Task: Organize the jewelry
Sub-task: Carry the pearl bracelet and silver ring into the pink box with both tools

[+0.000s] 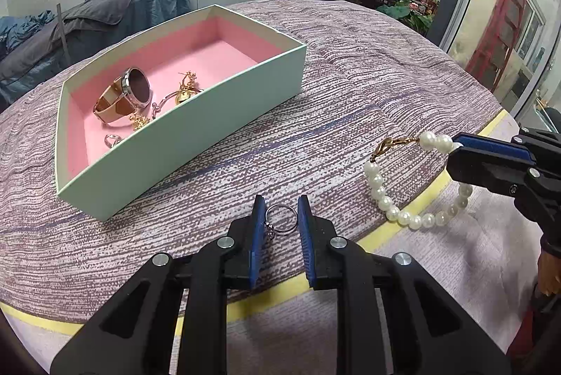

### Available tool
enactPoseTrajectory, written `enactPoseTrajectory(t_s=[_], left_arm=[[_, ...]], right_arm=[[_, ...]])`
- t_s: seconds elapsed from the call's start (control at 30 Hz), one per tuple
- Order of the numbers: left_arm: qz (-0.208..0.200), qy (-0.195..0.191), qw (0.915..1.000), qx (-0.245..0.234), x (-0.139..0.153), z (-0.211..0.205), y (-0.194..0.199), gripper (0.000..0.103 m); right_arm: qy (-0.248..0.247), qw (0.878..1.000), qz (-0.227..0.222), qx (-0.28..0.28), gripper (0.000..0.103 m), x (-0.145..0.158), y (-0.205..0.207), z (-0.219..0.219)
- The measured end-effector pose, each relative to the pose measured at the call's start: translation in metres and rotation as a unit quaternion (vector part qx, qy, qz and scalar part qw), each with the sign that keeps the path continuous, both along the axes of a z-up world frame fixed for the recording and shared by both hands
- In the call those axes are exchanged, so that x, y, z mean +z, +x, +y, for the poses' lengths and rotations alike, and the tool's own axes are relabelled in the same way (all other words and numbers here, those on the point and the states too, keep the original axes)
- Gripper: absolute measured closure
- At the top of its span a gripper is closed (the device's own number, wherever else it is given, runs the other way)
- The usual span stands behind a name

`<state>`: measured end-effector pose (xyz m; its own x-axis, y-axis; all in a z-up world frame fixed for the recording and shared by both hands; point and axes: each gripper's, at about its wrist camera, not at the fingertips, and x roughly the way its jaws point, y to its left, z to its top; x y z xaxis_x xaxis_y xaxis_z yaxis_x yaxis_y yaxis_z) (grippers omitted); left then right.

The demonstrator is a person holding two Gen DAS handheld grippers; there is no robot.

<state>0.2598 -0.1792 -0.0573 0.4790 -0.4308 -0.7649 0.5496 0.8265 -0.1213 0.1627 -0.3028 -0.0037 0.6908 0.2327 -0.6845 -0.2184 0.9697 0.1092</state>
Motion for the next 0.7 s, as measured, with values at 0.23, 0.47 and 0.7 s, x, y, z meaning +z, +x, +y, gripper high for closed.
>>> enactPoseTrajectory(t_s=[0.23,0.47,0.7], left_arm=[[-0.001,-0.008,0.9999,0.013,0.004,0.023,-0.015,0.083],[-0.004,-0.024,0.9993,0.027,0.010,0.051,-0.034,0.083],[-0.015,-0.028,0.9988,0.037,0.018,0.070,-0.040,0.083]], right_arm=[[-0.002,1.000,-0.005,0.008,0.094,0.004,-0.001,0.004],[-0.008,1.000,-0.012,0.024,0.094,0.010,-0.002,0.019],[-0.007,0.999,-0.020,0.046,0.094,0.018,-0.001,0.036]])
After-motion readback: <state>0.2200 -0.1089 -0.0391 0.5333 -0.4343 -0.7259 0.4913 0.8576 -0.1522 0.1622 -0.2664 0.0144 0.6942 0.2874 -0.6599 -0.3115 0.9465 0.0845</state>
